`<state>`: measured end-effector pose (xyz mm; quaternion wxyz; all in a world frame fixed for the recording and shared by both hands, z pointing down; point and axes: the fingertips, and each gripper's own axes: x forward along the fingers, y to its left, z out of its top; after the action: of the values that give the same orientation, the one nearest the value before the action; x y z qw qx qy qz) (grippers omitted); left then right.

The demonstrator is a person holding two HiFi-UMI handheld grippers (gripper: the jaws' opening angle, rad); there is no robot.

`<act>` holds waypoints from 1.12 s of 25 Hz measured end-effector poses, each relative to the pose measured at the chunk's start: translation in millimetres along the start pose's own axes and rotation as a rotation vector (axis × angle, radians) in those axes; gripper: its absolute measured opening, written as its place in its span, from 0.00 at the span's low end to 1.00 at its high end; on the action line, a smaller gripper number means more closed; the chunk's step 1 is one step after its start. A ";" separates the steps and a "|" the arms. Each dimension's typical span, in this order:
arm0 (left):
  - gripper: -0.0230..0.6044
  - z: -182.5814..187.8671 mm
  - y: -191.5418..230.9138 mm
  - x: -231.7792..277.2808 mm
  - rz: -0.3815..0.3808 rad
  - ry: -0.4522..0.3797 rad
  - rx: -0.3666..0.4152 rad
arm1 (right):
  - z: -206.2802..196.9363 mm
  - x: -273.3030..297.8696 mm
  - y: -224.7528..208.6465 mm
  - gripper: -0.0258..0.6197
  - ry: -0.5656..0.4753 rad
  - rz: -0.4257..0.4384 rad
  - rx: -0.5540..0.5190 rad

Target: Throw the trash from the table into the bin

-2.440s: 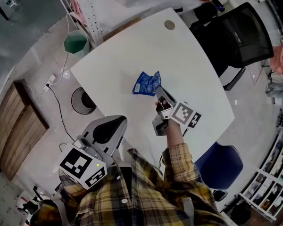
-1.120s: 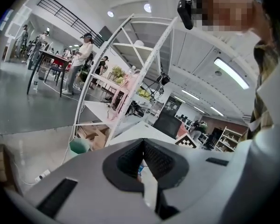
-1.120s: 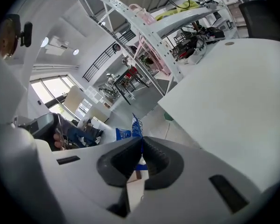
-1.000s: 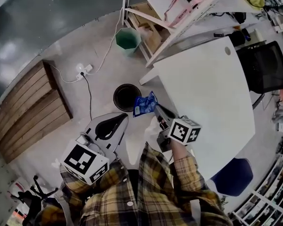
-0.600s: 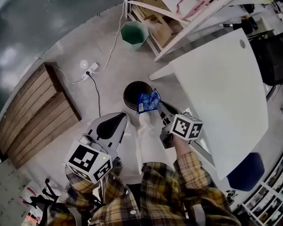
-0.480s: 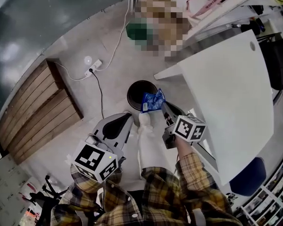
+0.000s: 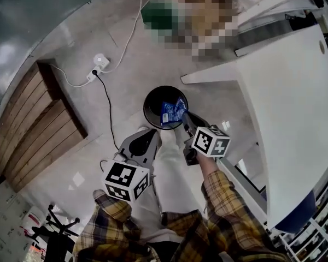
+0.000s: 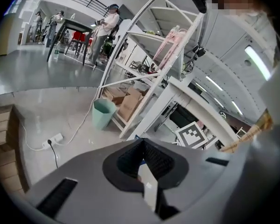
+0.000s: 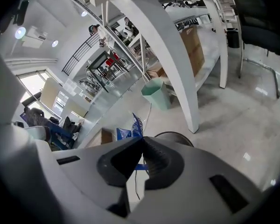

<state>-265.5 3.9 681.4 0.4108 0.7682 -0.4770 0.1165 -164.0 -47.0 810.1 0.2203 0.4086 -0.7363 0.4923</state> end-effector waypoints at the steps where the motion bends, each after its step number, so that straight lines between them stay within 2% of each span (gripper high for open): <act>1: 0.05 -10.6 9.9 13.0 0.004 0.007 -0.015 | -7.2 14.4 -8.1 0.04 0.008 -0.007 -0.005; 7: 0.05 -65.2 75.6 86.0 0.051 0.045 -0.117 | -50.7 100.2 -56.1 0.04 0.068 -0.050 -0.018; 12: 0.05 -93.7 105.5 129.7 0.062 0.095 -0.121 | -78.4 152.9 -86.8 0.04 0.137 -0.078 -0.060; 17: 0.05 -122.2 134.6 155.4 0.079 0.149 -0.137 | -104.6 195.0 -114.7 0.04 0.189 -0.098 0.010; 21: 0.05 -128.0 137.1 151.6 0.073 0.155 -0.145 | -109.6 198.7 -117.6 0.05 0.201 -0.107 0.010; 25: 0.05 -123.2 129.8 134.5 0.074 0.149 -0.161 | -106.1 184.7 -105.0 0.15 0.194 -0.091 0.025; 28: 0.05 -110.3 112.6 114.6 0.073 0.146 -0.172 | -98.6 158.7 -91.9 0.16 0.197 -0.094 0.028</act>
<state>-276.0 -10.7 875.4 0.5043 0.7015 -0.4820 0.1455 -186.8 -35.4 1016.8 0.3088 0.3951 -0.6842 0.5295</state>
